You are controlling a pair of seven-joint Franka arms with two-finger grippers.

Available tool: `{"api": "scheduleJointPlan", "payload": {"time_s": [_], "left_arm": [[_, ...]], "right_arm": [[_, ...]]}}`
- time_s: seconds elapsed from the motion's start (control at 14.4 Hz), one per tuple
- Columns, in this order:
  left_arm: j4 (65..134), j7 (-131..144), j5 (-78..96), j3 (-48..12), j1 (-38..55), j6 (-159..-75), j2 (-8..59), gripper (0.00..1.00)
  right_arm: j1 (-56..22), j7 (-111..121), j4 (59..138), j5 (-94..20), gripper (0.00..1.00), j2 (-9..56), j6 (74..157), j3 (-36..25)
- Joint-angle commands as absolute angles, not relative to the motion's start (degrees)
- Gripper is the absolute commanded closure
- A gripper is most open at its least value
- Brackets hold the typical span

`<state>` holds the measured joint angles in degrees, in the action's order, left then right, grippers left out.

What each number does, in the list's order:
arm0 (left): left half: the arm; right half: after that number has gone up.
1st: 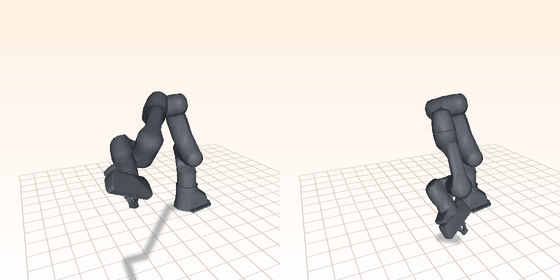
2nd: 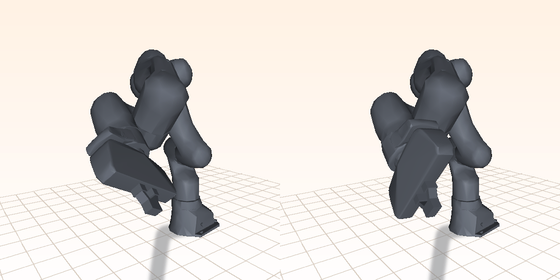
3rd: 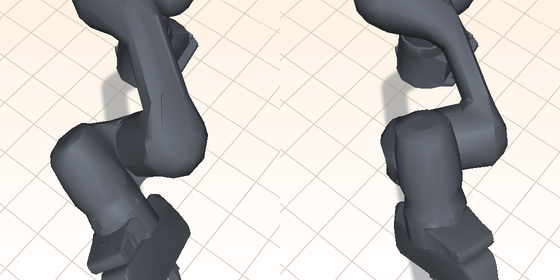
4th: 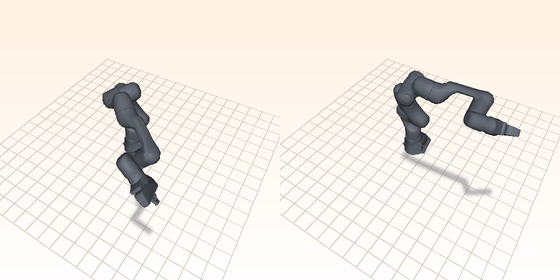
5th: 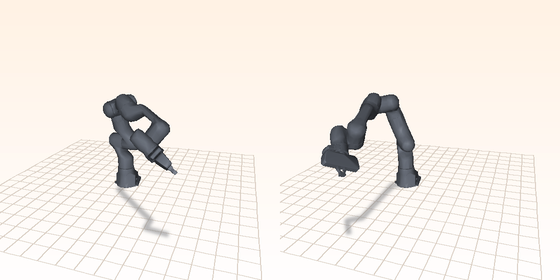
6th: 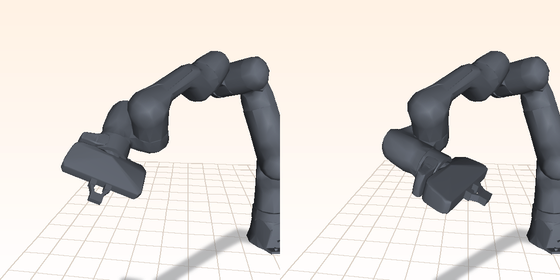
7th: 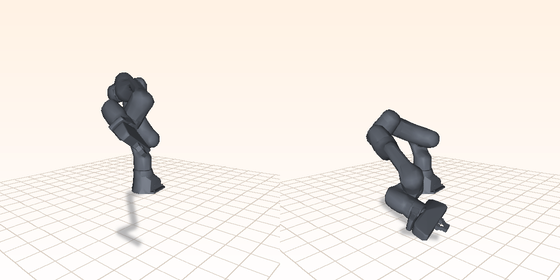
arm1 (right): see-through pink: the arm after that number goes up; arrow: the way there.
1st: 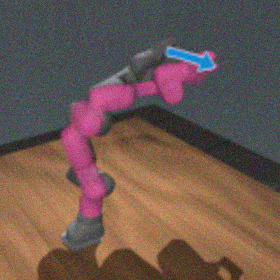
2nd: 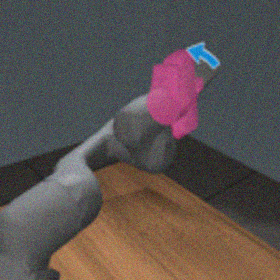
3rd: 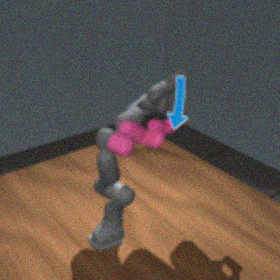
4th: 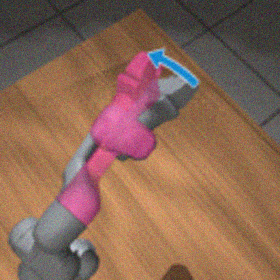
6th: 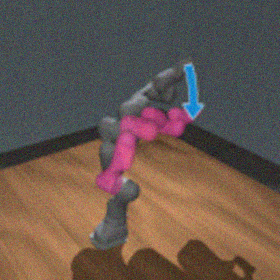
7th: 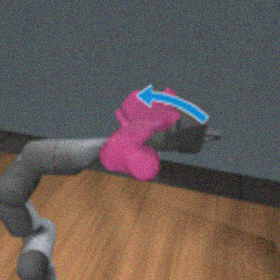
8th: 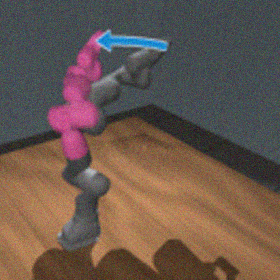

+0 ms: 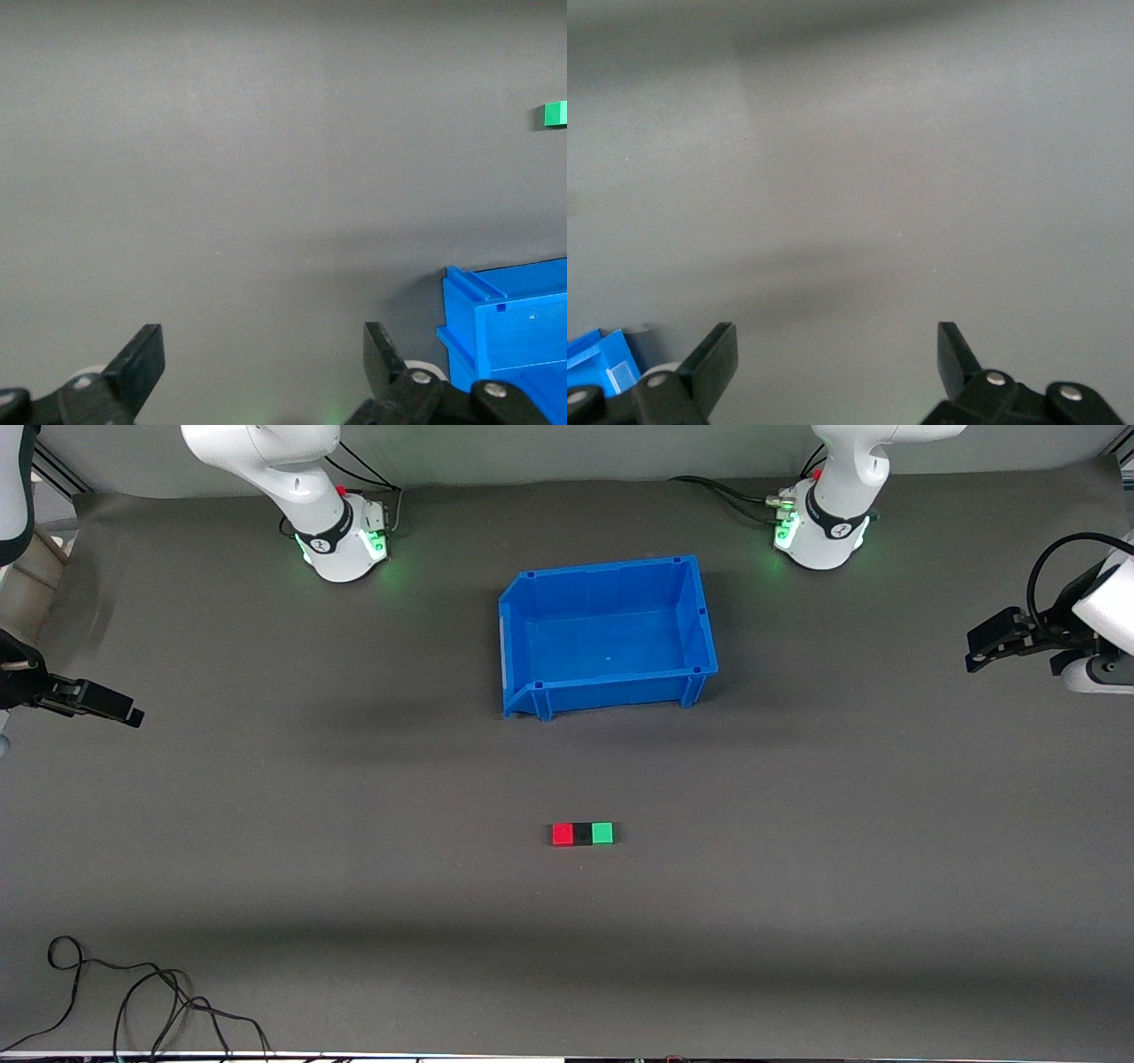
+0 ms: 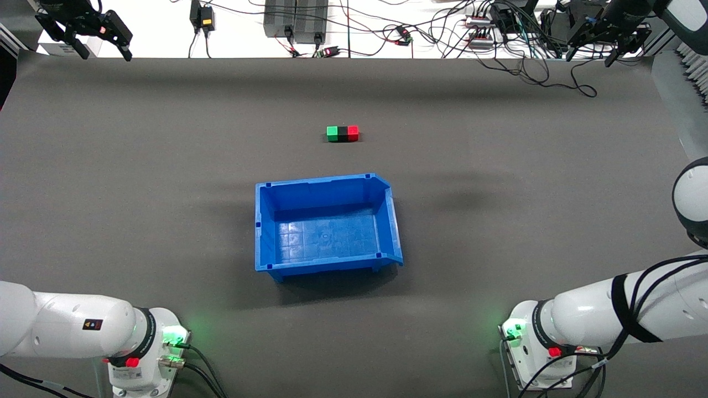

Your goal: Attach green and red cubes to black cube

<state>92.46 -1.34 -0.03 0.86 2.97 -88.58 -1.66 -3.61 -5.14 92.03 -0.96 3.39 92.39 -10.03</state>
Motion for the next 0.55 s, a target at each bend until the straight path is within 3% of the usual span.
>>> {"api": "scheduleJointPlan", "payload": {"time_s": [0.0,0.48], "left_arm": [[93.2,-2.4,-1.1,1.2,3.3,-87.6,-2.8,0.00],[93.2,-2.4,-1.4,1.2,3.3,-87.7,-2.8,0.00]], "right_arm": [[-3.6,-4.0,93.3,0.4,0.00,2.0,93.3,-9.9],[-3.6,-4.0,93.2,-0.1,0.00,2.2,93.6,-10.1]]}}
